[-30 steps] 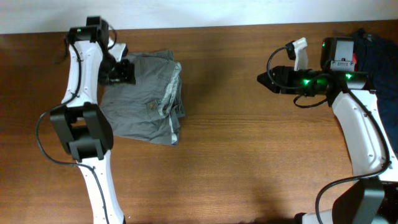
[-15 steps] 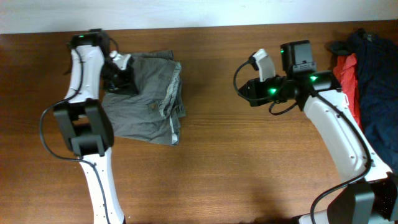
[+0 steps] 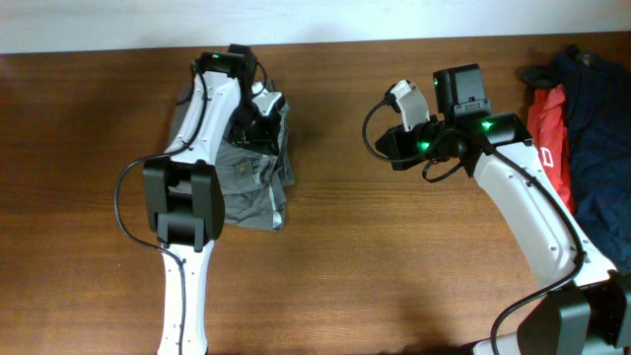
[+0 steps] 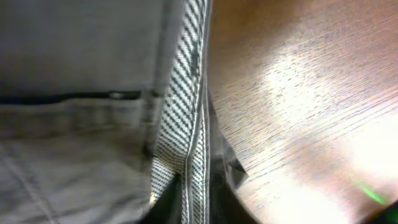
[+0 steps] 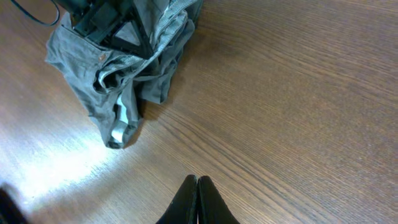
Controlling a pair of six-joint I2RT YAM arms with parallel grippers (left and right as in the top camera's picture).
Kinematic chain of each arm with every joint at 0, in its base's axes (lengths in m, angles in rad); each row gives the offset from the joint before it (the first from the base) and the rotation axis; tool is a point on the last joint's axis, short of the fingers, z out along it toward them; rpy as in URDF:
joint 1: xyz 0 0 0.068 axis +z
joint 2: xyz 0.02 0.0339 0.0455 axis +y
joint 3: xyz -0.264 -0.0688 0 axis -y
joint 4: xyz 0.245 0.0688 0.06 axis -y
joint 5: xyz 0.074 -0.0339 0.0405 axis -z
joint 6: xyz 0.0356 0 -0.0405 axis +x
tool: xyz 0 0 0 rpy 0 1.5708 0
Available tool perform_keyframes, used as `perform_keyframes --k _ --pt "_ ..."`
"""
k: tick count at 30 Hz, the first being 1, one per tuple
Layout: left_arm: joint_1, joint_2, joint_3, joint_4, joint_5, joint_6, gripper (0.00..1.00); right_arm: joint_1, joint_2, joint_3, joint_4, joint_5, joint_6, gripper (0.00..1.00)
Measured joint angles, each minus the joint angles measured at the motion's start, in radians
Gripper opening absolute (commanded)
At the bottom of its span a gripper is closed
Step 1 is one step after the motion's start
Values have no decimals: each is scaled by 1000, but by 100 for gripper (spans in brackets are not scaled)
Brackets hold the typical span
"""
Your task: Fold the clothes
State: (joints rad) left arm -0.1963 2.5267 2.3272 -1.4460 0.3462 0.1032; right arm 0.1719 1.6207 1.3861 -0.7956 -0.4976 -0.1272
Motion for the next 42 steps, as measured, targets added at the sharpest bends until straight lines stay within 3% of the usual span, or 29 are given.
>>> perform_keyframes --k 5,12,20,23,31,36,42 --pt "17 0 0 -50 -60 -17 14 0 0 0 -9 4 -3 7" --pt "127 -66 1 -61 -92 -15 36 0 0 0 -14 4 -4 8" --pt "218 -187 -21 -65 -99 -10 28 0 0 0 -16 5 1 13" --pt "203 -190 -119 -17 -79 -10 28 0 0 0 -16 26 54 18" --pt "82 -182 -374 117 -21 5 27 -38 0 0 -19 82 257 18" --pt "-7 -182 -410 132 29 5 26 -67 0 0 -29 91 297 19" --pt "-97 -182 -387 122 55 1 34 -69 0 0 -30 93 312 20"
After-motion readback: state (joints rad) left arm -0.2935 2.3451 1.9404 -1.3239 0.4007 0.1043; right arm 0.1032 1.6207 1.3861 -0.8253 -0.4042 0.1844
